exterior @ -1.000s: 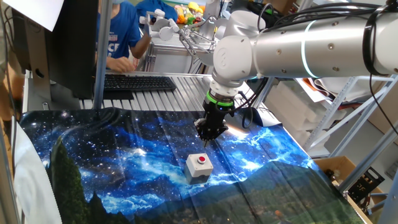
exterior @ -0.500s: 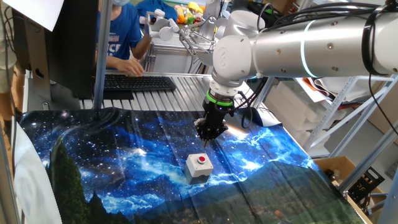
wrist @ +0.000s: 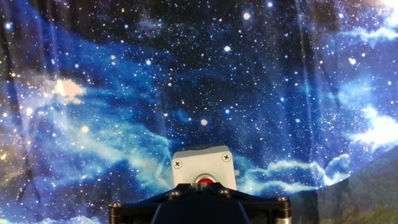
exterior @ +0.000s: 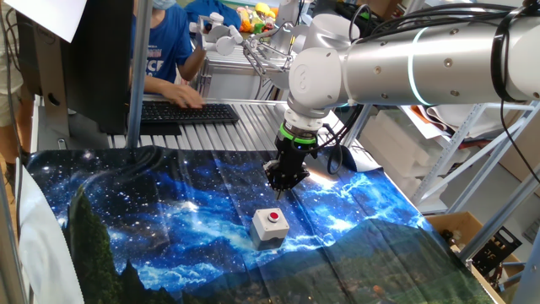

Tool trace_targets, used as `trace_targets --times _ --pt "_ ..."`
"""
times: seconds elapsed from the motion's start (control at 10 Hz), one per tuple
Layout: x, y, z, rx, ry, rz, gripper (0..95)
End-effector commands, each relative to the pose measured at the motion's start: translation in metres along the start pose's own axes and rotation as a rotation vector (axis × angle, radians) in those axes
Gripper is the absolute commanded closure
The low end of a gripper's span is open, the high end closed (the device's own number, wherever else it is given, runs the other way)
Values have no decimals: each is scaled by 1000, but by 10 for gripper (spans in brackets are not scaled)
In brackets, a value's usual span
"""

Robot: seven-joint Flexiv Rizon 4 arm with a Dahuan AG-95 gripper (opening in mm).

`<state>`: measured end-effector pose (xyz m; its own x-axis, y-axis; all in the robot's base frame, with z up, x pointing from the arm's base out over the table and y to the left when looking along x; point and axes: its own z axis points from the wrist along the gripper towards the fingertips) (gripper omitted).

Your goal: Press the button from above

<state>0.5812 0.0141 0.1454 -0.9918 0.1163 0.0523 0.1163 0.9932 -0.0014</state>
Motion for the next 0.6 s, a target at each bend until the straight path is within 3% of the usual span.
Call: trace_targets --times 0.1,0.6 --pt "0 0 0 1 -1 4 950" --pt "0 0 0 1 0 9 950"
